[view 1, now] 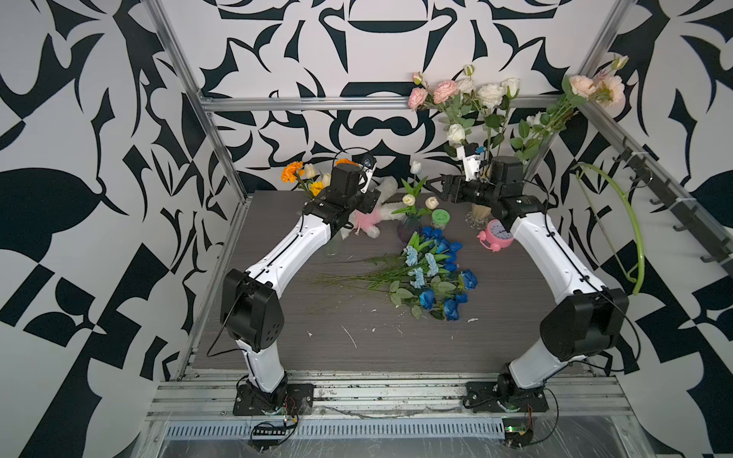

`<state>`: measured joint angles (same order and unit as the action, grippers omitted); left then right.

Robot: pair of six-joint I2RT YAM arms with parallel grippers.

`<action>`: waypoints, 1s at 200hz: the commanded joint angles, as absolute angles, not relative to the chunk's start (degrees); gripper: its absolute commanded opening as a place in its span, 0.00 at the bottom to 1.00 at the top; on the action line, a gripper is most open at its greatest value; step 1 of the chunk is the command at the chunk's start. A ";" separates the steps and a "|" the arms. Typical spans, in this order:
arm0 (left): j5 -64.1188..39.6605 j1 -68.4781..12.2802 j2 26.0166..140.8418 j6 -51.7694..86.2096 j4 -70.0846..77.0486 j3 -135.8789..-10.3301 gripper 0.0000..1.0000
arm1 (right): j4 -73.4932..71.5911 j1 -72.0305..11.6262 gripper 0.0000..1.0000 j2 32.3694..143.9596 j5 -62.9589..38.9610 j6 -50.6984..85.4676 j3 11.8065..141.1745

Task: Pick out blue flowers from the vase
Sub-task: Reset both arms

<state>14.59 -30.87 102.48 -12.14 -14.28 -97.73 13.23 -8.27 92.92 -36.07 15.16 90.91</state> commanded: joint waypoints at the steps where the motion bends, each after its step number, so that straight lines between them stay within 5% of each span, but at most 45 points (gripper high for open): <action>1: 26.13 -31.39 103.34 -17.04 -19.39 -100.47 0.77 | 9.37 -8.03 0.72 91.29 -37.58 15.92 91.16; 65: 36.25 -31.41 99.48 -19.44 -25.79 -99.98 0.77 | 7.74 -8.07 0.72 92.77 -38.51 17.28 91.19; 200: 31.99 -33.33 89.08 -17.96 -20.43 -89.19 0.73 | 9.20 -8.07 0.72 92.20 -38.36 16.59 92.01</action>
<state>32.97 -33.26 90.52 -18.48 -22.81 -90.41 10.39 -8.23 92.99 -37.52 17.58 90.65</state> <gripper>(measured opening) 0.732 0.720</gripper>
